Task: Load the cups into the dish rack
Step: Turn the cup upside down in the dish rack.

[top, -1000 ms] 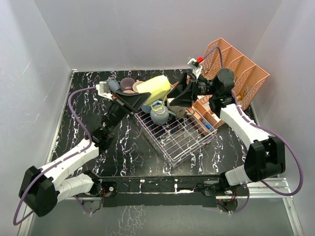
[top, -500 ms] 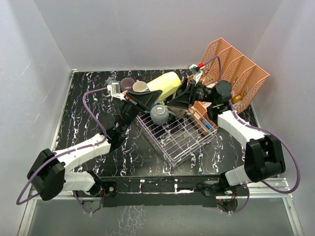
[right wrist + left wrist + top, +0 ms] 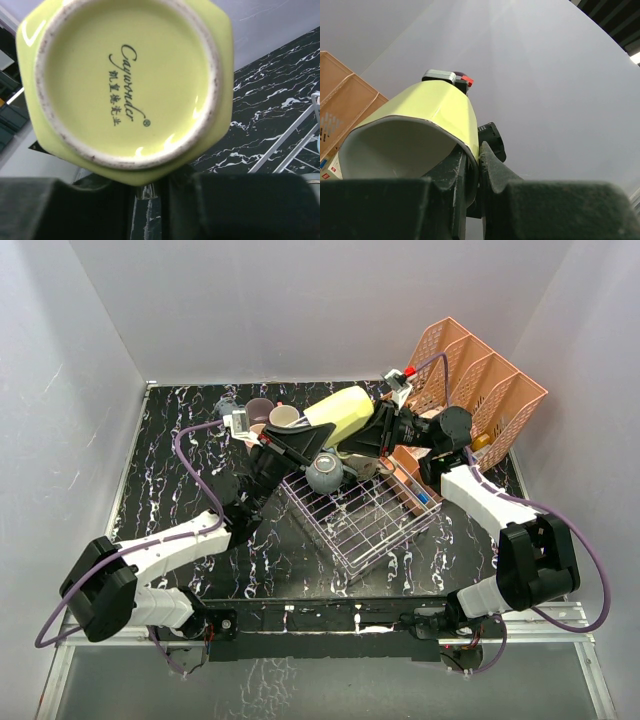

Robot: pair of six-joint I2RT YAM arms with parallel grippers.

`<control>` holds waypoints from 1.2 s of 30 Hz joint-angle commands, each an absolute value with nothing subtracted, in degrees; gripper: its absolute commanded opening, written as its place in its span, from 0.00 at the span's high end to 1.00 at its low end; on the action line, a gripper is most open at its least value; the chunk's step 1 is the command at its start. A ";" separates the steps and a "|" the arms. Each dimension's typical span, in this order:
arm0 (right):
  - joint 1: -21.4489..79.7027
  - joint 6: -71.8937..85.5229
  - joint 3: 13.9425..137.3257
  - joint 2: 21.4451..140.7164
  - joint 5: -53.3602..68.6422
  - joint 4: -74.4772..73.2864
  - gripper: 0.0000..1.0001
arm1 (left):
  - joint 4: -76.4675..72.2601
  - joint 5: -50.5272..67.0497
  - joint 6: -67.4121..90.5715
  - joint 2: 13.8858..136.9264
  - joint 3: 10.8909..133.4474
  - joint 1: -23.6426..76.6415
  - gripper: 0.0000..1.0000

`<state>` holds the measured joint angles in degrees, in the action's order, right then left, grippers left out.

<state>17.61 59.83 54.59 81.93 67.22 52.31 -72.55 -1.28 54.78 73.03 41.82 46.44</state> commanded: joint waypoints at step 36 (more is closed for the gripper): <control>5.93 -26.55 62.45 71.97 65.76 -24.28 0.92 | 3.05 -15.42 35.60 28.61 33.40 46.93 0.13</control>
